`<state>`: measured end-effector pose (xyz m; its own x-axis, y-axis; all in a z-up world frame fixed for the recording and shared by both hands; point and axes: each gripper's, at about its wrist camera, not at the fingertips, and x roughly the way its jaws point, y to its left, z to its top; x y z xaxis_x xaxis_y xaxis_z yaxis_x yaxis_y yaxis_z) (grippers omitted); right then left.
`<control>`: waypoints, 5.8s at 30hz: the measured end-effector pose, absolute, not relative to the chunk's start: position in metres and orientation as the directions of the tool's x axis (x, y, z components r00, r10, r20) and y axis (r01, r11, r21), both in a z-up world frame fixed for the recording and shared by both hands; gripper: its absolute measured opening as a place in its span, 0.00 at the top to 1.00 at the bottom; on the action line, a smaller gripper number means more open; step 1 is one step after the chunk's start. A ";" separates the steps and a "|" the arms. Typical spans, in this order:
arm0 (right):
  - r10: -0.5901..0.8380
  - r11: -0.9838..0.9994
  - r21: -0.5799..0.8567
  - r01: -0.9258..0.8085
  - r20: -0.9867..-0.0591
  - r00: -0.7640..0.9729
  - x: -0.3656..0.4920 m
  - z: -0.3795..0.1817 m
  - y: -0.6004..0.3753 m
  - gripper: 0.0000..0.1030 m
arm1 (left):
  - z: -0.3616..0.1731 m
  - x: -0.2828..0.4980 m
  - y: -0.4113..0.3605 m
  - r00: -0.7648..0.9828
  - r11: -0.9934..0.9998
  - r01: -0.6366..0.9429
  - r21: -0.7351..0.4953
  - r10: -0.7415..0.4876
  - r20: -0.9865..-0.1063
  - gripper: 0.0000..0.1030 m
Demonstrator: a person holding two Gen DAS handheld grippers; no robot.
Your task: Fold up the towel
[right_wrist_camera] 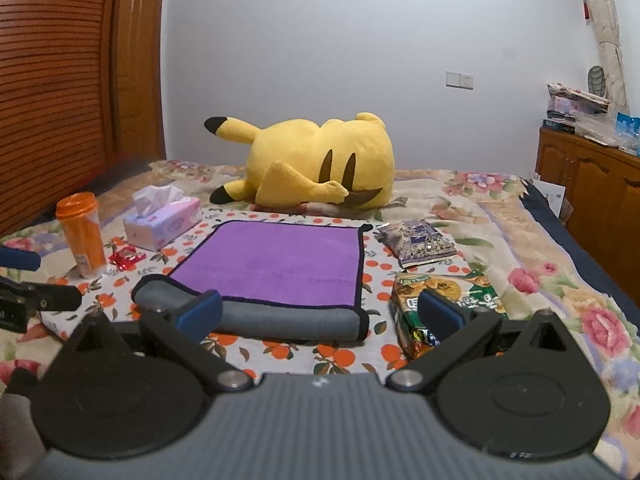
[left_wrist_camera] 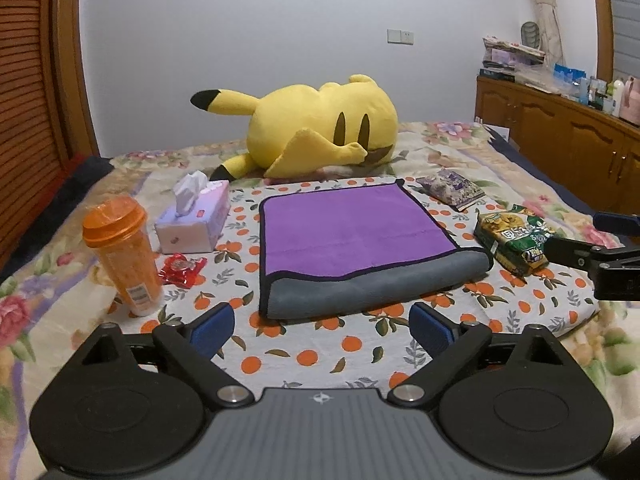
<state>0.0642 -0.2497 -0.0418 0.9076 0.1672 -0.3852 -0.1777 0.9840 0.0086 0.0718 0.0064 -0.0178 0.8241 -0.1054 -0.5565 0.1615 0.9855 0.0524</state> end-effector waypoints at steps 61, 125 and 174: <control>0.247 0.964 0.072 -0.256 -0.602 0.759 0.199 -0.104 -0.262 0.28 | -0.090 0.229 0.048 0.695 0.981 0.194 0.030 -0.116 -0.709 0.64; 0.386 0.923 0.210 -0.324 -0.526 0.758 0.223 -0.088 -0.288 0.96 | -0.059 0.228 0.041 0.756 0.975 0.215 -0.048 -0.198 -0.623 0.94; 0.324 0.932 0.012 -0.361 -0.474 0.819 0.285 -0.049 -0.273 0.96 | -0.018 0.302 0.031 0.832 0.975 0.223 -0.020 -0.201 -0.518 0.95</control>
